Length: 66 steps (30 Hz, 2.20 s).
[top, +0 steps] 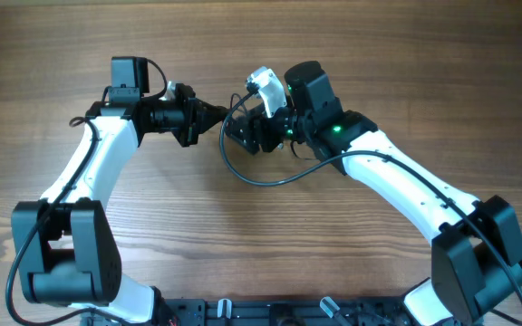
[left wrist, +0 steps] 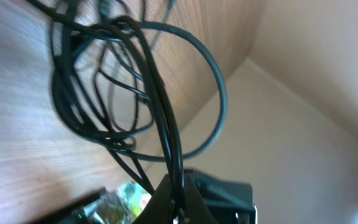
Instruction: Untangle cables
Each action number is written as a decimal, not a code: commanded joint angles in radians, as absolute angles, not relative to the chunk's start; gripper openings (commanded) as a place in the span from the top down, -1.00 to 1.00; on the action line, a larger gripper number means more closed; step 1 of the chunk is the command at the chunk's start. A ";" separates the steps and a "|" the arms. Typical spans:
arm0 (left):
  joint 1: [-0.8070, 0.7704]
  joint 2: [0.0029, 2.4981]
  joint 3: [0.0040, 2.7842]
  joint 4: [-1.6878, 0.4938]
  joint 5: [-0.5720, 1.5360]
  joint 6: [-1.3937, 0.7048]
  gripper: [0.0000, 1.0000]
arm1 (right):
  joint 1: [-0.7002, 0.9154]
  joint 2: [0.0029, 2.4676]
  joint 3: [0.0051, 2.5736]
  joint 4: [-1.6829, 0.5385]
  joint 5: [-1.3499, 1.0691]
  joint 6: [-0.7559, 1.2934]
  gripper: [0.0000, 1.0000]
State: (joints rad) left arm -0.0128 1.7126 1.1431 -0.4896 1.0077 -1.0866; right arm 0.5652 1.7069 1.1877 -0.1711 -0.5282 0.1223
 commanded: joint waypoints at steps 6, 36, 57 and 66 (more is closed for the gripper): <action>-0.009 1.698 1.139 -0.484 1.177 -1.107 0.92 | 0.571 1.806 1.202 -0.105 -0.448 0.086 -0.22; -0.012 1.698 1.139 -0.619 0.847 0.363 0.24 | 0.500 1.826 1.202 -0.129 -0.560 0.391 0.91; -0.169 1.698 1.139 -0.690 0.733 0.521 0.05 | 0.400 1.826 1.202 -0.237 -0.709 0.310 0.91; -0.196 1.698 1.139 -0.689 0.735 0.543 0.61 | 0.400 1.826 1.202 -0.237 -0.709 0.313 0.91</action>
State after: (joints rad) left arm -0.1890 1.7126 1.1416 -0.6891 0.7113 0.5156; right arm 0.4038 1.8084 1.1877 -0.2394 -0.6815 0.3347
